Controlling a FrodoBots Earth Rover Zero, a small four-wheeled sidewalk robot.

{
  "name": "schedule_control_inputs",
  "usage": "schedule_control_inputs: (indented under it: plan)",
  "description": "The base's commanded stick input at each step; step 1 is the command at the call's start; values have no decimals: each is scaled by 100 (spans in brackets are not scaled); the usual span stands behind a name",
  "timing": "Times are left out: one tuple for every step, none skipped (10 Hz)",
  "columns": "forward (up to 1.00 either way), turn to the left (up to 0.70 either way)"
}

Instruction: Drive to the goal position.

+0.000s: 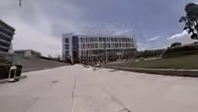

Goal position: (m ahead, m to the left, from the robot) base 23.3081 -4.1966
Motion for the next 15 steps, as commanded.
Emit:
schedule_control_inputs:
  plan:
    - [70, 0]
    - [70, 0]
    - [70, 0]
    - [70, 0]
    - [70, 0]
    - [70, 0]
    - [70, 0]
    - [70, 0]
    - [70, 0]
    - [70, 0]
    - [70, 0]
    - [70, 0]
    - [70, 0]
    - [70, 0]
    - [70, 0]
